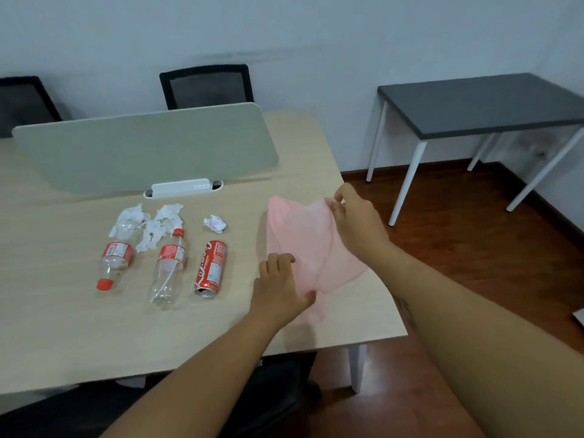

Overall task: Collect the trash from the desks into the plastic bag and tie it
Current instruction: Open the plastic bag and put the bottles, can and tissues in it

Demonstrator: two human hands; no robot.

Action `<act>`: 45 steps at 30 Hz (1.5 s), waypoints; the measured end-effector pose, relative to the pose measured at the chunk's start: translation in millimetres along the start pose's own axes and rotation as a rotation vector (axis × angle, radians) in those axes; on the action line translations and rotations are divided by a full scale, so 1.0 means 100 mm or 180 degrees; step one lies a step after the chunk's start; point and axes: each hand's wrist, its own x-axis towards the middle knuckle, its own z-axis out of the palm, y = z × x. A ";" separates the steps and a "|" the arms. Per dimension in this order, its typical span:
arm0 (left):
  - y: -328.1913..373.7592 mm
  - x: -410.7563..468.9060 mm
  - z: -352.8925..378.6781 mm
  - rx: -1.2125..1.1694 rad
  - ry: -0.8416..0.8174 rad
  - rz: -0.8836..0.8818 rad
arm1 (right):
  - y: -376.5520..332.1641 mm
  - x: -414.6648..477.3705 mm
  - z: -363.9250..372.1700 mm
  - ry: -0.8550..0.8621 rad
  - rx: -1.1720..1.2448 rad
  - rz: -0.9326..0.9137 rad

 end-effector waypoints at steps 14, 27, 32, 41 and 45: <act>-0.57 0.52 -1.62 -0.2083 0.1075 -0.0158 | -0.75 0.49 -0.75 0.1127 -0.0660 -0.0973; -1.71 -0.03 -3.76 -0.0173 0.3456 -0.0409 | -2.59 0.36 -0.35 0.1692 -0.0820 -0.1989; -2.84 -0.73 -4.27 0.0256 0.3705 -0.0244 | -3.30 0.07 0.64 0.1508 -0.1026 -0.2199; -4.68 -1.44 -4.06 0.0629 0.2382 0.0043 | -4.23 -0.35 2.58 0.0686 -0.0681 -0.1538; -5.22 -1.39 -3.63 0.0663 0.1970 -0.0219 | -4.22 -0.41 3.37 -0.0220 -0.0482 -0.1046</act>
